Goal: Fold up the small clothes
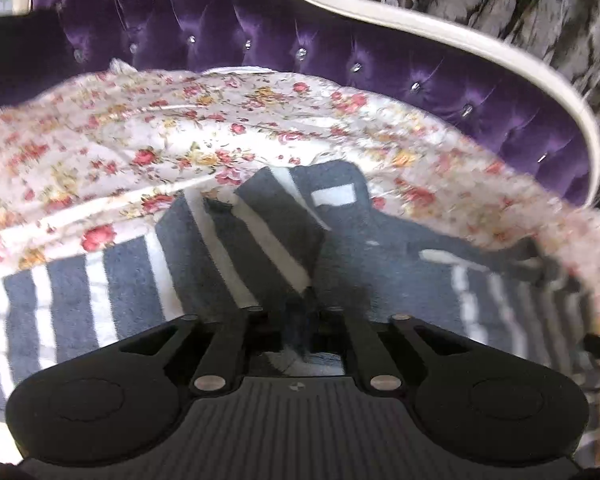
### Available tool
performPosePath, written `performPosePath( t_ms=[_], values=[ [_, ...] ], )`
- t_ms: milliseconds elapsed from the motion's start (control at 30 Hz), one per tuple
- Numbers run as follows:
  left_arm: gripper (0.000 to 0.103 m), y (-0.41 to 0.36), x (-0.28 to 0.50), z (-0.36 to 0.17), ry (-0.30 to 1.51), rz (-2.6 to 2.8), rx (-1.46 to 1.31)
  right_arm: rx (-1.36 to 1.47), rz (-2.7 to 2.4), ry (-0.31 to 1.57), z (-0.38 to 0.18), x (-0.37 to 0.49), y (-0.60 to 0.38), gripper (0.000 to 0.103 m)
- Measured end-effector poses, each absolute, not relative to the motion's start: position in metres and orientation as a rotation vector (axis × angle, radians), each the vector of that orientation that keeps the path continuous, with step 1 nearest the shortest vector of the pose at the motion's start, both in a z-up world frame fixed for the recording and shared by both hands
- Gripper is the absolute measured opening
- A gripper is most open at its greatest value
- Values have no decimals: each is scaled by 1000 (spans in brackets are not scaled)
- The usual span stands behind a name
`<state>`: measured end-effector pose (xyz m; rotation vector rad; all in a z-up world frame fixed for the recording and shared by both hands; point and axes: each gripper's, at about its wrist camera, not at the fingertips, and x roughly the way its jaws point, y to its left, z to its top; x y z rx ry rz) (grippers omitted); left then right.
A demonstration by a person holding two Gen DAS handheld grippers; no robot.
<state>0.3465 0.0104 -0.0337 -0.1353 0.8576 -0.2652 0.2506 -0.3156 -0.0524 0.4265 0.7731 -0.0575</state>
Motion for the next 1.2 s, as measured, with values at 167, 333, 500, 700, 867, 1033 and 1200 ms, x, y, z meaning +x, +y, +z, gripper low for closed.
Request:
performPosePath(
  t_ms=[167, 333, 500, 700, 867, 1033, 1200],
  values=[
    [54, 47, 331, -18, 820, -356, -289, 442, 3, 660, -36, 239, -312, 62],
    [58, 100, 303, -3, 768, -283, -348, 493, 94, 589, -28, 237, -301, 62],
    [59, 170, 281, -6, 764, -153, -429, 512, 197, 566, -26, 236, -277, 62],
    [59, 252, 258, -36, 781, 9, -657, 457, 270, 565, -27, 232, -247, 62],
    [59, 281, 250, -70, 816, 54, -808, 431, 295, 581, -31, 231, -233, 62],
    [59, 292, 251, -94, 821, 76, -891, 415, 303, 588, -34, 230, -227, 62],
    [57, 300, 263, -95, 755, 104, -922, 412, 305, 598, -37, 231, -226, 62]
  ],
)
